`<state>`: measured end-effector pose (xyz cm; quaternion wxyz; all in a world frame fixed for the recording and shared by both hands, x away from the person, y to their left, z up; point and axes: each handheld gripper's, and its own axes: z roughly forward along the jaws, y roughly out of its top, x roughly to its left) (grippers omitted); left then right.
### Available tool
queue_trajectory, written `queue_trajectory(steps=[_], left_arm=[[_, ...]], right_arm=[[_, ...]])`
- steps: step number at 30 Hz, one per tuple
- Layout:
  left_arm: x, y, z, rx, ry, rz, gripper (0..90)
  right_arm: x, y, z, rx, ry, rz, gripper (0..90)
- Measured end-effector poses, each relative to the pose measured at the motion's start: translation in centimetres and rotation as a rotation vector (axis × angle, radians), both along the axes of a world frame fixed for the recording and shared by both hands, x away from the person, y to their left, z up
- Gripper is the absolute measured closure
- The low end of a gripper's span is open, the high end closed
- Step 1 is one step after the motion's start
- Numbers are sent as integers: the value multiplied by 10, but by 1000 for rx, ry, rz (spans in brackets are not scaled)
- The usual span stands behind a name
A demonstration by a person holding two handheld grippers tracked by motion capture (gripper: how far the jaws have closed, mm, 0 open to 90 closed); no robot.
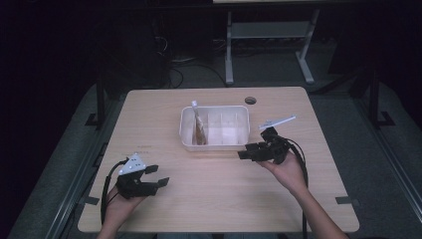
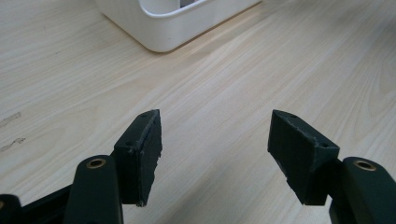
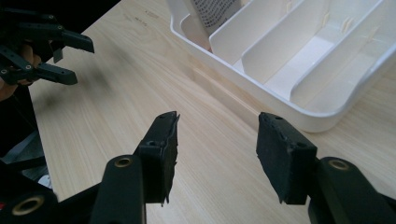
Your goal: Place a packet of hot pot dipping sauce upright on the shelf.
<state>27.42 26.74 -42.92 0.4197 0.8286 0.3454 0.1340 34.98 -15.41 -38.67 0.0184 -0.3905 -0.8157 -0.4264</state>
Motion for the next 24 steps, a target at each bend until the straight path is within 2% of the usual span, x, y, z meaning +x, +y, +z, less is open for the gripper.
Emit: queue_trajectory(steps=[14,24], left_arm=[[0,-1,0,3,-2,1,348],[0,-1,0,7,-5,-1,348]], right_arm=[[-8,-12,-12,-23,21,-12,451],[-17,-21,-20,-20,28,-23,431]])
